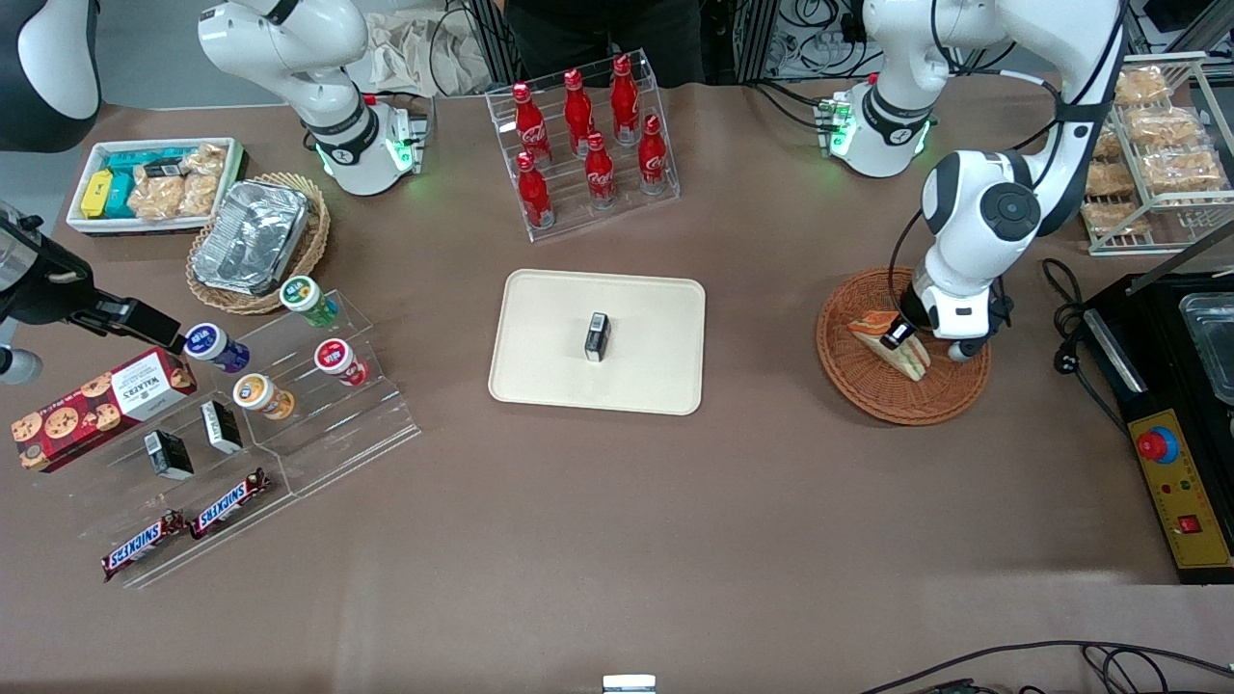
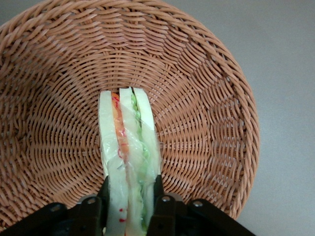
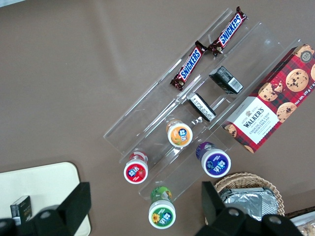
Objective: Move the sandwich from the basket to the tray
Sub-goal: 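Close the left gripper on the wrapped sandwich's crust edge, then lift the sandwich and carry it with the left gripper to the white tray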
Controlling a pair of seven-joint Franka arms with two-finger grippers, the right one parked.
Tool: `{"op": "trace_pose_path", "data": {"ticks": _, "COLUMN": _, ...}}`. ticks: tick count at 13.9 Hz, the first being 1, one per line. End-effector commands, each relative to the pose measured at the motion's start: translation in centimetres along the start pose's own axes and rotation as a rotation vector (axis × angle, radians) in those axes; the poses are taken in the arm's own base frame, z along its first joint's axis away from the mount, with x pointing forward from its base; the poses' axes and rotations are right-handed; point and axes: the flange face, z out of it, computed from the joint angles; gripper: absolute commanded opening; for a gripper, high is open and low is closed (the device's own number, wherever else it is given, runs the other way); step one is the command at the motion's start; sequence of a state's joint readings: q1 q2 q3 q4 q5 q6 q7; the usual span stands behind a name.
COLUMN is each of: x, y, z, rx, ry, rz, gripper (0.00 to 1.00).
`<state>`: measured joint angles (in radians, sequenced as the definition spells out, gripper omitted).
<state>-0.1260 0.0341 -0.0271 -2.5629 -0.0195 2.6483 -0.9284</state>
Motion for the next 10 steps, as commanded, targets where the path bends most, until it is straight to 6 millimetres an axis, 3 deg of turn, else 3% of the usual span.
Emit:
{"op": "trace_pose_path", "data": {"ticks": 1, "x": 0.2, "y": 0.7, "z": -1.4, "rx": -0.02, "ry": 0.018, "rz": 0.024, "gripper": 0.0}}
{"op": "trace_pose_path", "data": {"ticks": 4, "x": 1.1, "y": 2.0, "z": -6.1, "rx": 0.019, "ry": -0.014, "rz": 0.092, "gripper": 0.0}}
{"op": "trace_pose_path", "data": {"ticks": 7, "x": 2.7, "y": 4.9, "z": -12.2, "rx": 0.067, "ry": -0.062, "rz": 0.152, "gripper": 0.0}}
{"op": "trace_pose_path", "data": {"ticks": 10, "x": 3.5, "y": 6.6, "z": -17.6, "rx": 0.081, "ry": -0.101, "rz": 0.314, "gripper": 0.0}}
